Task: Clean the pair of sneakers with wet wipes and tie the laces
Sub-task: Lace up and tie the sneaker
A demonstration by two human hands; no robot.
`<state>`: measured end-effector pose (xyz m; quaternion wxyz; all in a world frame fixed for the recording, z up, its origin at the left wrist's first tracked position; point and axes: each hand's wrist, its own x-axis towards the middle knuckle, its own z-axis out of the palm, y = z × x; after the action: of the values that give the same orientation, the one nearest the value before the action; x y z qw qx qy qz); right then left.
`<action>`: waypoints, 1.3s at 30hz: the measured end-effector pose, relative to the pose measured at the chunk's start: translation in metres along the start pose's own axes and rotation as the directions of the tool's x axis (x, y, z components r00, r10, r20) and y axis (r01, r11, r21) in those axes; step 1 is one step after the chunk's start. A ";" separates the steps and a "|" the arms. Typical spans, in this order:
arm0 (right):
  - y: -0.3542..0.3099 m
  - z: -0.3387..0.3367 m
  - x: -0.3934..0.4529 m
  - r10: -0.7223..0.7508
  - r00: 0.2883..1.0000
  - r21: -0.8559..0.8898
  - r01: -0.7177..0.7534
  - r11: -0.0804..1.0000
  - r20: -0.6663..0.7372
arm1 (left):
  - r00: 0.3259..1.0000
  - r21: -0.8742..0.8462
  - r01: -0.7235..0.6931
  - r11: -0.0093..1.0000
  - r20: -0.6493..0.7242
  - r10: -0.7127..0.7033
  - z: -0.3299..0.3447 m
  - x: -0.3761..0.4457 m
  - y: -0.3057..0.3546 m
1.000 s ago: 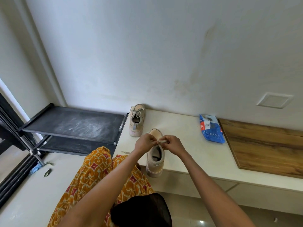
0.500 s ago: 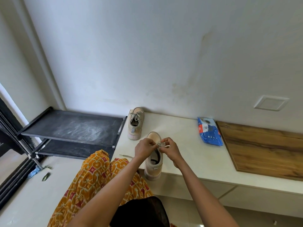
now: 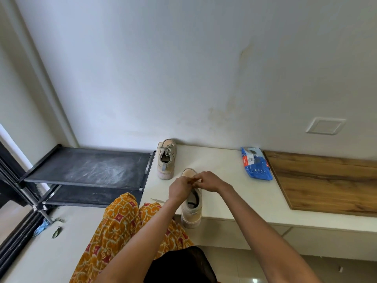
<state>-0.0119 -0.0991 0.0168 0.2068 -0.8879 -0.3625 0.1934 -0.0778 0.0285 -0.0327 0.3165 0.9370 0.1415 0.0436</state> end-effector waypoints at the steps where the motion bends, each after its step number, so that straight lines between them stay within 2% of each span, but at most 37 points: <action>1: 0.000 0.002 0.001 0.026 1.000 0.026 -0.026 0.999 0.004 | 1.000 0.022 -0.017 1.000 0.011 0.017 -0.001 0.001 0.000; 6: 0.000 0.011 -0.004 0.130 0.990 0.127 -0.122 0.984 -0.057 | 0.996 0.135 -0.024 0.991 0.092 0.012 -0.014 0.007 0.002; 9: -0.001 0.015 -0.005 0.173 0.980 0.160 -0.155 0.975 -0.103 | 0.972 0.216 -0.004 0.976 0.232 -0.047 -0.029 0.021 0.000; 10: 0.000 0.017 -0.005 0.191 0.975 0.178 -0.169 0.969 -0.117 | 0.951 0.147 0.026 0.989 0.300 -0.069 -0.036 0.023 0.001; 12: 0.003 0.021 -0.007 0.223 0.966 0.235 -0.188 0.954 -0.133 | 0.917 -0.158 0.167 0.973 0.388 -0.094 -0.053 0.020 0.005; 13: 0.005 0.024 -0.008 0.232 0.962 0.260 -0.190 0.947 -0.143 | 0.917 -0.348 0.236 0.907 0.390 -0.089 -0.062 0.018 0.006; 14: 0.006 0.027 -0.008 0.241 0.958 0.282 -0.191 0.940 -0.155 | 0.927 -0.538 0.281 0.795 0.366 -0.079 -0.069 0.016 0.005; 16: 0.006 0.031 -0.010 0.254 0.951 0.317 -0.190 0.929 -0.175 | 0.955 -0.842 0.296 0.452 0.275 -0.113 -0.077 0.014 0.003; 18: 0.005 0.032 -0.011 0.264 0.948 0.331 -0.195 0.923 -0.179 | 0.948 -0.976 0.211 0.045 0.193 -0.252 -0.080 0.014 0.003; 19: 0.004 0.031 -0.011 0.264 0.947 0.329 -0.195 0.924 -0.180 | 0.930 -0.984 0.148 -0.098 0.172 -0.324 -0.081 0.017 0.005; 20: 0.002 0.031 -0.011 0.265 0.947 0.327 -0.197 0.924 -0.179 | 0.913 -0.984 0.099 -0.150 0.150 -0.378 -0.082 0.018 0.007; 21: 0.001 0.030 -0.012 0.265 0.948 0.325 -0.198 0.925 -0.177 | 0.903 -0.991 0.088 -0.102 0.123 -0.411 -0.083 0.018 0.009; 22: 0.001 0.029 -0.012 0.269 0.948 0.326 -0.203 0.923 -0.172 | 0.906 -0.994 0.109 0.028 0.088 -0.414 -0.082 0.018 0.010; 23: 0.000 0.029 -0.011 0.272 0.948 0.329 -0.206 0.921 -0.168 | 0.926 -0.965 0.144 0.220 0.053 -0.374 -0.080 0.017 0.008; 25: 0.001 0.029 -0.011 0.279 0.947 0.337 -0.214 0.917 -0.158 | 0.987 -0.762 0.145 0.631 0.062 -0.152 -0.072 0.014 0.004; 26: 0.002 0.028 -0.011 0.281 0.948 0.340 -0.217 0.915 -0.150 | 0.992 -0.600 0.088 0.795 0.126 -0.014 -0.065 0.014 0.001; 27: 0.003 0.028 -0.011 0.278 0.950 0.341 -0.218 0.915 -0.139 | 0.971 -0.416 0.004 0.909 0.220 0.096 -0.058 0.015 -0.003; 28: 0.003 0.026 -0.010 0.274 0.954 0.341 -0.219 0.914 -0.124 | 0.935 -0.246 -0.083 0.966 0.315 0.161 -0.050 0.015 -0.005; 29: 0.004 0.025 -0.009 0.267 0.958 0.342 -0.217 0.914 -0.108 | 0.908 -0.118 -0.152 0.981 0.376 0.186 -0.043 0.016 -0.006; 31: 0.005 0.023 -0.007 0.254 0.964 0.342 -0.213 0.915 -0.079 | 0.908 0.000 -0.194 0.981 0.378 0.179 -0.035 0.018 -0.007; 34: 0.009 0.023 -0.005 0.253 0.966 0.326 -0.220 0.919 -0.062 | 0.938 0.002 -0.155 0.988 0.314 0.147 -0.031 0.019 -0.006; 37: 0.012 0.022 -0.004 0.247 0.968 0.352 -0.214 0.911 -0.051 | 0.939 -0.055 -0.081 0.995 0.331 0.094 -0.030 0.025 -0.008; 39: 0.014 0.022 -0.004 0.235 0.971 0.358 -0.204 0.911 -0.045 | 0.934 -0.006 -0.103 0.995 0.344 0.098 -0.029 0.030 -0.007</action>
<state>-0.0174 -0.1059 -0.0079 0.3545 -0.8794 -0.2108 0.2380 -0.0556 0.0599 -0.0142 0.3278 0.9381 0.0363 -0.1053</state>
